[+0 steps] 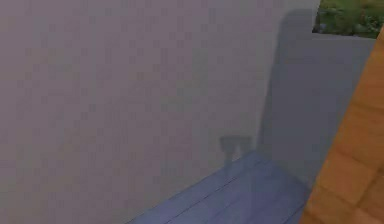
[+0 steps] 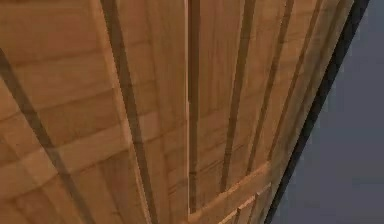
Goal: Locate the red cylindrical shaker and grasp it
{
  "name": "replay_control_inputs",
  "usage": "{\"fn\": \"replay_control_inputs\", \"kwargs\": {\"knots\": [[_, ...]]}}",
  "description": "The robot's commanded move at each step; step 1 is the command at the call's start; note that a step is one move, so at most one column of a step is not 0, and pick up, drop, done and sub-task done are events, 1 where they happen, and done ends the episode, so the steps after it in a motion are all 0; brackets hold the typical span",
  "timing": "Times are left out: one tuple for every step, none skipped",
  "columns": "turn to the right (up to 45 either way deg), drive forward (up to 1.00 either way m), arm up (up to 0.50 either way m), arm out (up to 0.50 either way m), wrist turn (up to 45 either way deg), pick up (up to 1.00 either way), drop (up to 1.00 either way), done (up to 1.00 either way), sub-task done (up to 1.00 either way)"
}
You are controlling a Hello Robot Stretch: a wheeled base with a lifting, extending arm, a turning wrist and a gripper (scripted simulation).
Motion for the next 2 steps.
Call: {"fn": "replay_control_inputs", "kwargs": {"knots": [[-33.0, 0.00, 0.00, 0.00, 0.0, 0.00, 0.00, 0.00, 0.00], [0.0, 0.30, 0.00, 0.00, 0.0, 0.00, 0.00, 0.00, 0.00]]}}
